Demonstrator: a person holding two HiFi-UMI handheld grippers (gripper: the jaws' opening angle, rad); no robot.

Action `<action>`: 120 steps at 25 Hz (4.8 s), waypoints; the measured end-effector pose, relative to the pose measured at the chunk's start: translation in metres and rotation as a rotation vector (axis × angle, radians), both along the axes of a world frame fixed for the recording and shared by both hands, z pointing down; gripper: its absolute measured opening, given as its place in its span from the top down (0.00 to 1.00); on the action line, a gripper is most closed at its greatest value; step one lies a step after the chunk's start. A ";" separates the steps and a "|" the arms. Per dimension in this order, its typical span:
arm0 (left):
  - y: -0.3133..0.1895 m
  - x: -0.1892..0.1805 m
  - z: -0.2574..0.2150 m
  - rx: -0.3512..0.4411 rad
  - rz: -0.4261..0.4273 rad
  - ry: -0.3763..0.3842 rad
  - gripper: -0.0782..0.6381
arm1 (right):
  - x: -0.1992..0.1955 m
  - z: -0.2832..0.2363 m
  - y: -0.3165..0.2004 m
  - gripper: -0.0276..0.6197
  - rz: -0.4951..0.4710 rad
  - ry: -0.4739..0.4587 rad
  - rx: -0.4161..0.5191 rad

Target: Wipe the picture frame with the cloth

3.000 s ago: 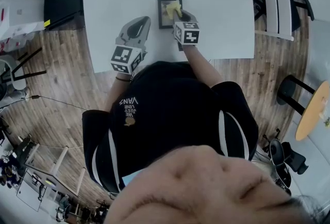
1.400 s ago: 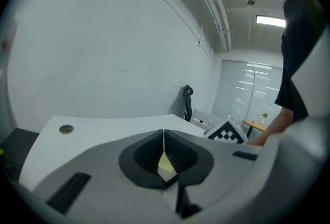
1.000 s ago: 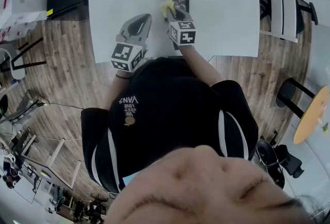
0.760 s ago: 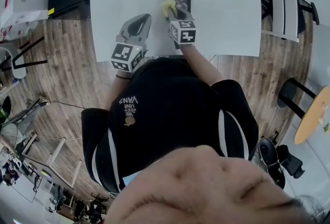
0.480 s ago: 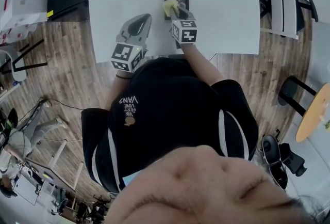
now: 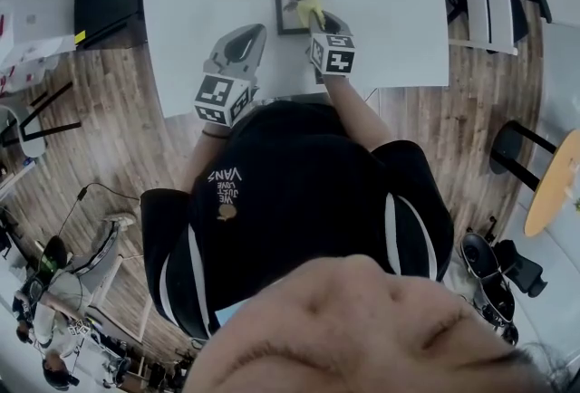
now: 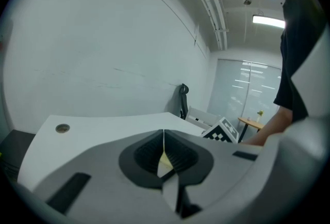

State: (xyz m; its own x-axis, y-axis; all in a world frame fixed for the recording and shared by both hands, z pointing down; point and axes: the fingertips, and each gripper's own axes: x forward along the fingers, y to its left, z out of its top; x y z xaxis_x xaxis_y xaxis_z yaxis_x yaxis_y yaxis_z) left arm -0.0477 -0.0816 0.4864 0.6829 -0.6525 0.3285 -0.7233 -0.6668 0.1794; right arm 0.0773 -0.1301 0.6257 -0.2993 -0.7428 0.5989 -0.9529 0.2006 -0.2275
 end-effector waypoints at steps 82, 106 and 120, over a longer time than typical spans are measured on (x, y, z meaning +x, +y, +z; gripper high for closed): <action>0.008 0.023 0.006 -0.011 0.105 0.012 0.87 | 0.020 0.000 0.035 0.88 0.058 0.012 -0.001; -0.002 0.031 0.008 -0.017 0.105 0.023 0.87 | 0.047 -0.004 0.031 0.88 0.109 0.012 0.001; -0.003 0.031 0.006 -0.011 0.096 0.034 0.87 | 0.046 -0.024 0.030 0.88 0.110 -0.017 0.041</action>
State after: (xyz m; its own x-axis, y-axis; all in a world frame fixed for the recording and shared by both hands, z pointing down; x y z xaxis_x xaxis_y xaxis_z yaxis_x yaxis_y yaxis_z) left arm -0.0169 -0.0846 0.4927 0.7531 -0.5798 0.3110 -0.6494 -0.7308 0.2102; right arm 0.1234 -0.1005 0.6019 -0.2243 -0.7957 0.5626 -0.9658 0.1046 -0.2371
